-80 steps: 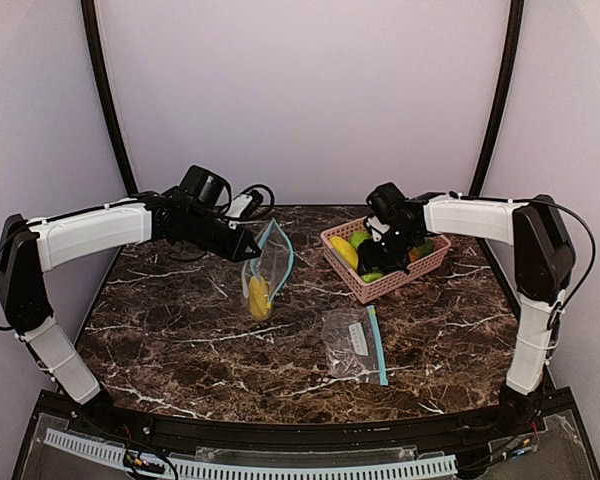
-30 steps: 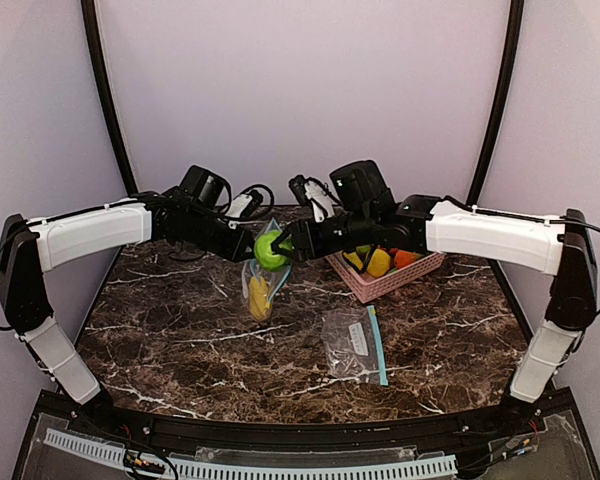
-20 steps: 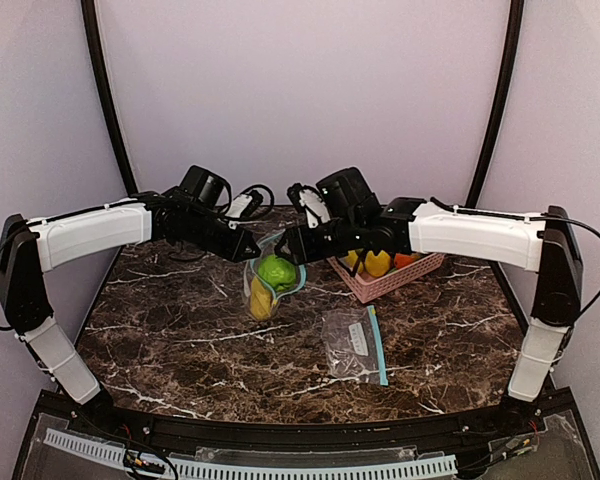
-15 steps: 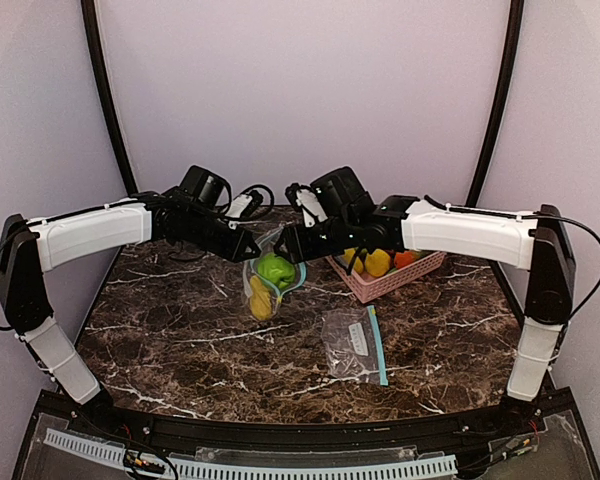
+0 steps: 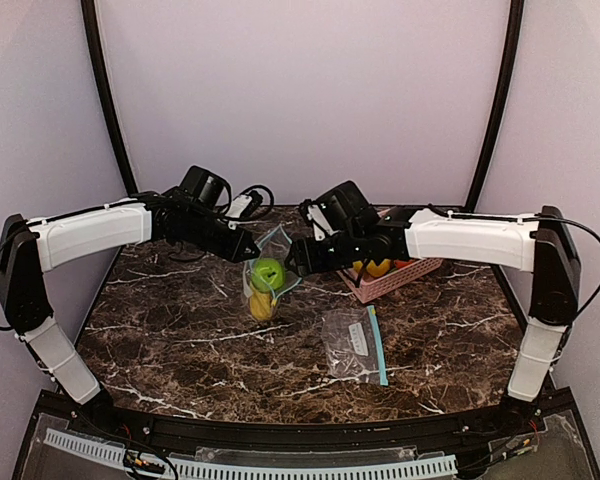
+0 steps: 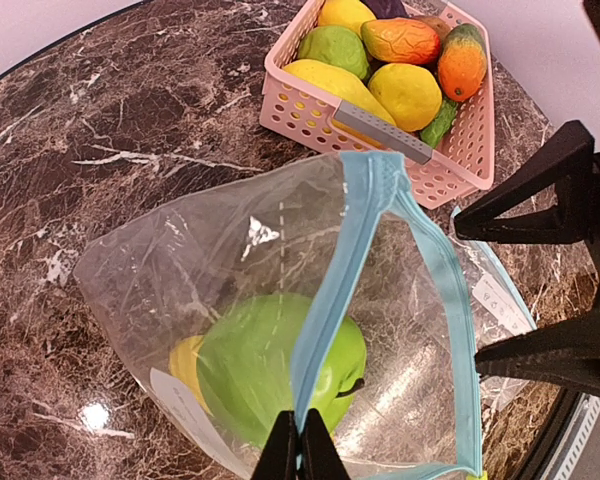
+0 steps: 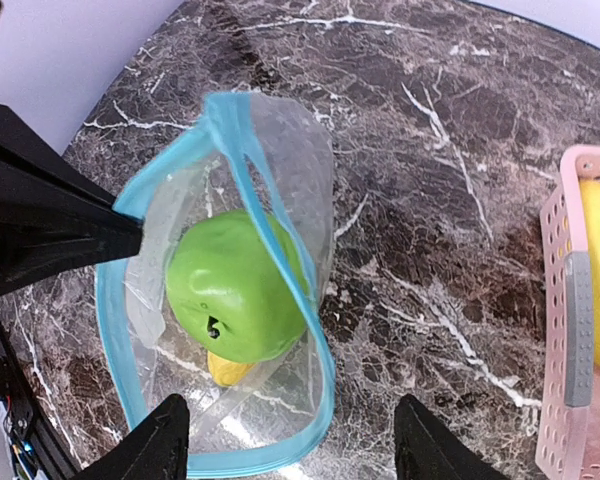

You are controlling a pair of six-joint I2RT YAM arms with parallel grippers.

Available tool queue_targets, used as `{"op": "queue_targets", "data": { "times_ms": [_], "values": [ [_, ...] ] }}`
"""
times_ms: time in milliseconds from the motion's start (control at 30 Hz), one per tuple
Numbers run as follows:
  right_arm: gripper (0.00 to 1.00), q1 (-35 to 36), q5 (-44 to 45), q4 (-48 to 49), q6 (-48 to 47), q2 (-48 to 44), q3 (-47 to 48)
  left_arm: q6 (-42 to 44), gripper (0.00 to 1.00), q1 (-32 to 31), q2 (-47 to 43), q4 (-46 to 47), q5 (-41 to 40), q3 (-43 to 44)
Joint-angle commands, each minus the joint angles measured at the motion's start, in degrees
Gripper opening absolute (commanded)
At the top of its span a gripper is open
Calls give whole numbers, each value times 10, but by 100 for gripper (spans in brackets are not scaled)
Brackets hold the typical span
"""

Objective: Place the food in the zip-top bag and seal the zipper
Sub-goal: Place the fake fruit in the zipper food storage bag, then adjust the zipper food storage bag at the center of the board.

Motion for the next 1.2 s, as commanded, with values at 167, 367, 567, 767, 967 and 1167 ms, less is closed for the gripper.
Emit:
{"op": "queue_targets", "data": {
  "times_ms": [167,367,567,767,967,1167],
  "values": [
    [55,-25,-49,27,50,29,-16,6,1,2,-21,-15,2,8],
    [25,-29,-84,45,48,48,11,7,1,2,-22,-14,0,8],
    [0,-21,-102,41,50,11,27,7,1,2,-48,-16,-10,13],
    [0,-12,-110,33,63,-28,17,-19,1,3,-66,5,45,6],
    [0,-10,-103,29,88,-33,-12,-45,1,3,-46,17,91,1],
    [24,-10,-73,-7,73,-66,-16,-41,1,3,-31,9,76,3]
  ]
}}
